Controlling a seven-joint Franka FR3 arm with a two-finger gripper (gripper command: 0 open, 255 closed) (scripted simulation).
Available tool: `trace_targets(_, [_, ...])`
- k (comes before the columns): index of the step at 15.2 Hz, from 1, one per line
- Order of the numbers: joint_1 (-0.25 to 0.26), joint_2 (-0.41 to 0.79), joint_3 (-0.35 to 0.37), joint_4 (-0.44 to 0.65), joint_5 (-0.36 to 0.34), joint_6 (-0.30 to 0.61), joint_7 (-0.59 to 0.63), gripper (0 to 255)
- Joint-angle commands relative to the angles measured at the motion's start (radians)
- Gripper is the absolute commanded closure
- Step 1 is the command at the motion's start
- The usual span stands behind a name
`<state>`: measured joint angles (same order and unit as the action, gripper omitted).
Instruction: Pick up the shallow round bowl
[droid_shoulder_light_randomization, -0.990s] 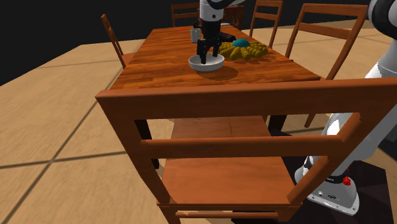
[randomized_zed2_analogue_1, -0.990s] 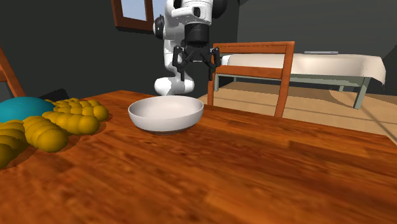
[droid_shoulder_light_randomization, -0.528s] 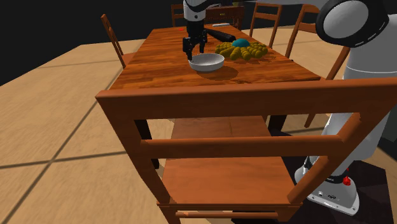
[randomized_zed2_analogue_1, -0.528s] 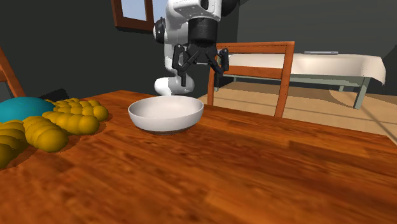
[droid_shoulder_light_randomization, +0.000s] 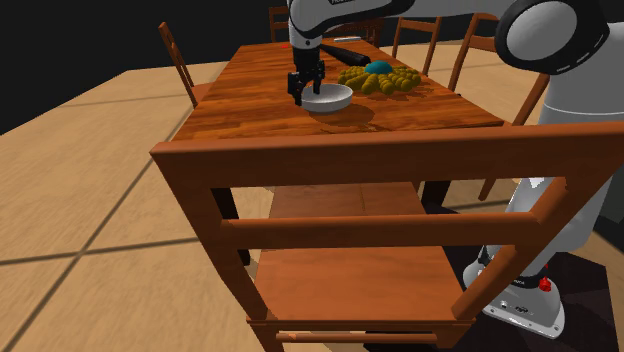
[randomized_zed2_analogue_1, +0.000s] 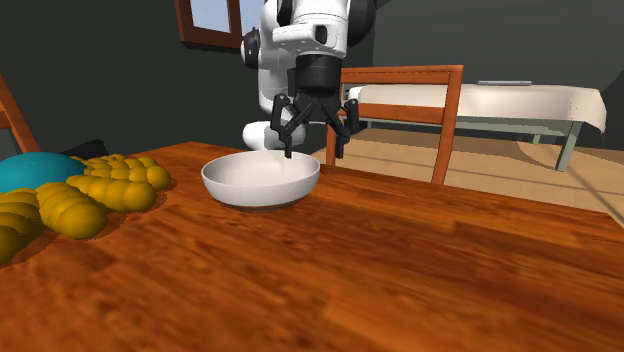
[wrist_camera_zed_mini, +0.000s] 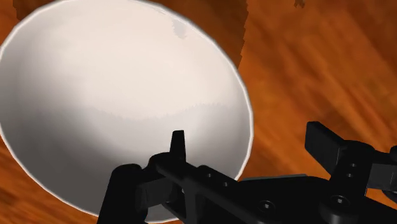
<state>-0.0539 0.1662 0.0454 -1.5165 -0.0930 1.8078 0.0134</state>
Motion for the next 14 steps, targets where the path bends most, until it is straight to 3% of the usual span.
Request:
trace_targets(1, [0.001,-0.002,0.001,-0.011,0.0,0.01,0.003,0])
trace_targets(2, [0.001,-0.002,0.001,-0.01,0.0,0.008,0.003,255])
trace_targets(11, [0.001,-0.001,0.001,-0.011,0.0,0.01,0.003,255])
trace_targets(14, [0.002,0.005,0.001,0.038,0.0,-0.033,0.0,255])
